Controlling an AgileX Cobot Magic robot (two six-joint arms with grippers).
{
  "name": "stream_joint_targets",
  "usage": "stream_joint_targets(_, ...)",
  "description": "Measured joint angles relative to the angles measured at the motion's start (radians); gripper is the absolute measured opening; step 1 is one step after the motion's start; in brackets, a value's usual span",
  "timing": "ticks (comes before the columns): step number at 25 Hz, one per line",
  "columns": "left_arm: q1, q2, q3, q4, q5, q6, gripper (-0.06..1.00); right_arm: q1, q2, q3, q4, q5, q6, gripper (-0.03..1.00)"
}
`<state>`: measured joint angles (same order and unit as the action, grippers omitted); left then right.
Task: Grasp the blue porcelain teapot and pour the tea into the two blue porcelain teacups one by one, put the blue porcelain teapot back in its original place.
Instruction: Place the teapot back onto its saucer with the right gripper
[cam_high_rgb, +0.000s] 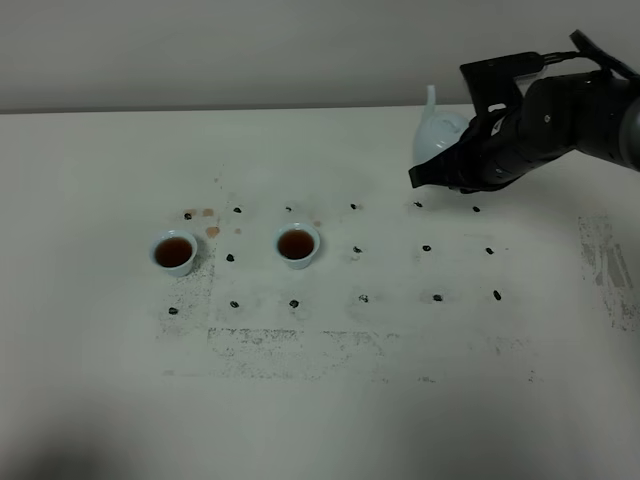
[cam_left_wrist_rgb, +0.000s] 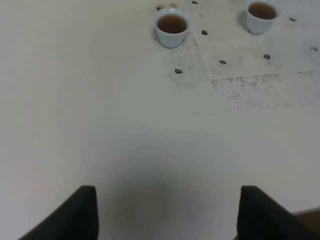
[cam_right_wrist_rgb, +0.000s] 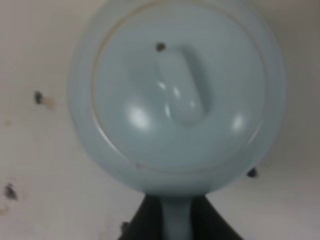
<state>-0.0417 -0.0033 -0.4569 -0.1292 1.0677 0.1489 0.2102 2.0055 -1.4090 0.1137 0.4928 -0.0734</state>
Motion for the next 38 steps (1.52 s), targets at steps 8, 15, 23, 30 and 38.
stream_joint_targets(8,0.000,0.000,0.000,0.000,0.000,0.000,0.60,0.080,0.072,-0.085,0.052,0.023,-0.042,0.08)
stream_joint_targets(15,0.000,0.000,0.000,0.000,0.000,0.000,0.60,0.134,0.081,-0.086,0.062,0.038,-0.044,0.08)
stream_joint_targets(23,0.000,0.000,0.000,0.000,0.000,0.000,0.60,0.160,0.135,-0.088,0.063,0.013,-0.045,0.08)
stream_joint_targets(30,0.000,0.000,0.000,0.000,0.000,0.000,0.60,0.160,0.168,-0.088,0.063,-0.036,-0.045,0.08)
stream_joint_targets(38,0.000,0.000,0.000,0.000,0.000,0.000,0.60,0.160,0.170,-0.088,0.063,-0.043,-0.045,0.08)
